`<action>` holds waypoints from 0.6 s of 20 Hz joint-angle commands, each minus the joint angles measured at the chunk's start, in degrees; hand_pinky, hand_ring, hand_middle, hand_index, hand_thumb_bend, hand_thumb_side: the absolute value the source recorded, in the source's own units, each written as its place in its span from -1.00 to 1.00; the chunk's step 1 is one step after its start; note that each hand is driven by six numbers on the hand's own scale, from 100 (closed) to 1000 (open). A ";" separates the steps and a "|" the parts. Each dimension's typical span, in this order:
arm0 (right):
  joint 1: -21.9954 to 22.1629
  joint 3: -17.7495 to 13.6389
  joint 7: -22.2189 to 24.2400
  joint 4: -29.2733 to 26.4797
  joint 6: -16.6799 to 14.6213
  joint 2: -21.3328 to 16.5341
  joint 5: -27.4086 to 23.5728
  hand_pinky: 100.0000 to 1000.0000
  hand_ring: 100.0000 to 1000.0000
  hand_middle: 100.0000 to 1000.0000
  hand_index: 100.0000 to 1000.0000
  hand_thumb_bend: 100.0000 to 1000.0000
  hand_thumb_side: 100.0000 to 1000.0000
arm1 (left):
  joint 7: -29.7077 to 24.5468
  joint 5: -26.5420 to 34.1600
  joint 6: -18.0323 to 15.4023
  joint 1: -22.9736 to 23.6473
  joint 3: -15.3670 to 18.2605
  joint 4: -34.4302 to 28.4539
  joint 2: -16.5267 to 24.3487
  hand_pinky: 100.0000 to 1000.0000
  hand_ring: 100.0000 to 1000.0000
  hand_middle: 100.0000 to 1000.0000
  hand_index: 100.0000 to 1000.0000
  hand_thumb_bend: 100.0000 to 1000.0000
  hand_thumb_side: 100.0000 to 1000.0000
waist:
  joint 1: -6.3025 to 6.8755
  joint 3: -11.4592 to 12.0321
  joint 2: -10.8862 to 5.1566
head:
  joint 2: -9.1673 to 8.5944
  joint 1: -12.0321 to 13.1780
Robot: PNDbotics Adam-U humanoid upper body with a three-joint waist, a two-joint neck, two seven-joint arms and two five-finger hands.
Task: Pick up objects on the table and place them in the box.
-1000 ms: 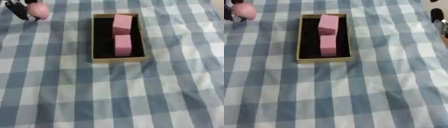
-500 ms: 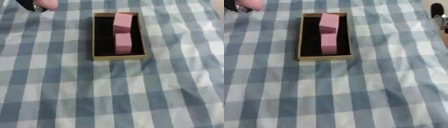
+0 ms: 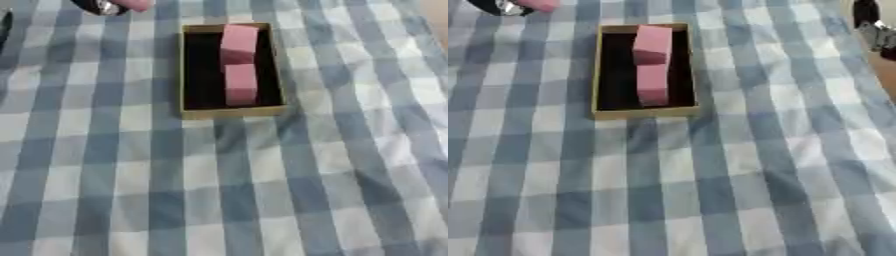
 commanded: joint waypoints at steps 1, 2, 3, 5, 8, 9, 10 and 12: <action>-0.94 -0.23 0.31 -1.22 -0.02 -0.94 -0.38 0.75 0.94 0.89 0.30 -1.00 -1.00 | -0.99 2.13 1.56 -1.07 -1.36 -3.01 -0.58 -0.13 0.18 -0.14 -0.12 -0.65 -1.00 | -0.03 -0.22 -1.71 | 0.42 0.22; -1.03 -0.19 0.38 -1.29 -0.01 -0.84 -0.44 0.75 0.94 0.89 0.30 -1.00 -1.00 | -1.33 2.12 1.90 -1.00 -1.93 -2.97 -1.20 -0.13 0.18 -0.14 -0.11 -0.65 -1.00 | 0.02 -0.31 -1.73 | 0.43 0.32; -1.09 -0.19 0.42 -1.35 0.01 -0.78 -0.49 0.75 0.94 0.89 0.30 -1.00 -1.00 | -1.60 1.99 2.07 -0.91 -2.45 -2.73 -1.74 -0.12 0.18 -0.13 -0.11 -0.64 -1.00 | 0.06 -0.40 -1.73 | 0.39 0.41; -1.15 -0.19 0.49 -1.44 0.07 -0.69 -0.56 0.74 0.93 0.89 0.30 -1.00 -1.00 | -1.99 1.44 2.02 -0.73 -3.29 -1.99 -2.63 -0.12 0.19 -0.13 -0.10 -0.64 -1.00 | 0.15 -0.50 -1.70 | 0.33 0.47; -1.23 -0.21 0.56 -1.58 0.14 -0.64 -0.64 0.74 0.93 0.88 0.30 -1.00 -1.00 | -2.50 0.70 1.43 -0.40 -4.45 -0.36 -3.65 -0.11 0.20 -0.12 -0.09 -0.64 -1.00 | 0.32 -0.53 -1.63 | 0.31 0.39; -1.24 -0.22 0.58 -1.61 0.16 -0.62 -0.67 0.74 0.93 0.88 0.30 -1.00 -1.00 | -2.60 0.61 1.15 -0.34 -4.79 0.06 -3.86 -0.10 0.20 -0.12 -0.09 -0.64 -1.00 | 0.37 -0.51 -1.62 | 0.33 0.26; -1.26 -0.21 0.61 -1.66 0.17 -0.58 -0.70 0.74 0.93 0.88 0.30 -1.00 -1.00 | -2.70 0.58 0.86 -0.29 -5.15 0.38 -4.04 -0.10 0.20 -0.11 -0.08 -0.64 -1.00 | 0.41 -0.49 -1.61 | 0.35 0.12; -1.31 -0.21 0.66 -1.74 0.19 -0.50 -0.76 0.73 0.93 0.88 0.30 -1.00 -1.00 | -2.88 0.65 0.43 -0.15 -5.71 0.79 -4.35 -0.09 0.21 -0.11 -0.08 -0.66 -1.00 | 0.46 -0.47 -1.61 | 0.37 -0.05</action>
